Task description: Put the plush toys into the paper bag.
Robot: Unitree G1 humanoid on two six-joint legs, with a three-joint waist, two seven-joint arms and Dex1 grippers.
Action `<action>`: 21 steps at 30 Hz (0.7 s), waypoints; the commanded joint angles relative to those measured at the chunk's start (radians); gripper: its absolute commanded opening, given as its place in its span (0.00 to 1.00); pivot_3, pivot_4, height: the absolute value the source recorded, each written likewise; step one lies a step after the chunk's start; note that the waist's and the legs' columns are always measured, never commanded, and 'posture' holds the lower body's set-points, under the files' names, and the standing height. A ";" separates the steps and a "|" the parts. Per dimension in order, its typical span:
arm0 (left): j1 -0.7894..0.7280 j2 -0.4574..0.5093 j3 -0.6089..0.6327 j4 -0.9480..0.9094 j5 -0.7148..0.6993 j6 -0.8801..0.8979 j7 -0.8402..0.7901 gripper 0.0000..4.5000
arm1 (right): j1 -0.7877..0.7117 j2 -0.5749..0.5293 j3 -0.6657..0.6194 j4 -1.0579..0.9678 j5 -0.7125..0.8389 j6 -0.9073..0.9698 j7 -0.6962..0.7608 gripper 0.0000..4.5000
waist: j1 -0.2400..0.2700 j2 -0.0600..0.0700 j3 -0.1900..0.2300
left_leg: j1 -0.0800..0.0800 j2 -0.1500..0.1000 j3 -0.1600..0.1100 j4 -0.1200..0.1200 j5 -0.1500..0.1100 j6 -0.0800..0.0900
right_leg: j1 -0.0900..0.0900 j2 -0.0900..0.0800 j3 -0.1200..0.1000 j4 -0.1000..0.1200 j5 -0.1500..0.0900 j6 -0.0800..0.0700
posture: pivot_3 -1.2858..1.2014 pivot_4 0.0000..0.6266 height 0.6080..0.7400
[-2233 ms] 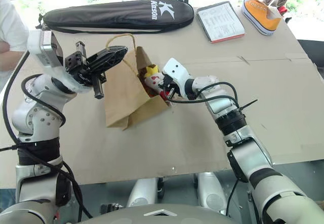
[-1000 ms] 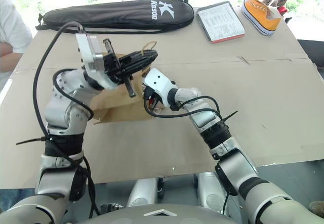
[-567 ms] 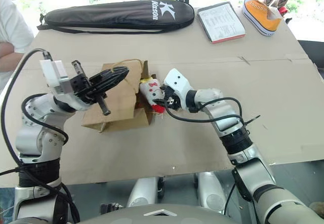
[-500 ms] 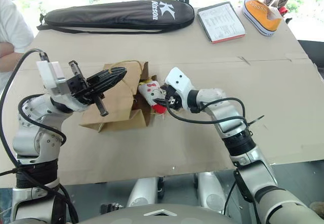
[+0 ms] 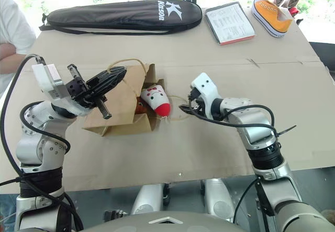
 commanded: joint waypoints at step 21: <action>-0.011 0.001 0.007 -0.052 -0.031 0.001 0.041 0.00 | 0.044 0.263 -0.272 0.197 0.307 0.101 -0.071 0.07 | -0.011 -0.001 0.000 | 0.001 0.001 -0.001 0.000 0.000 0.000 | 0.000 0.001 0.000 0.001 0.000 0.000 | 0.52 0.24 1.00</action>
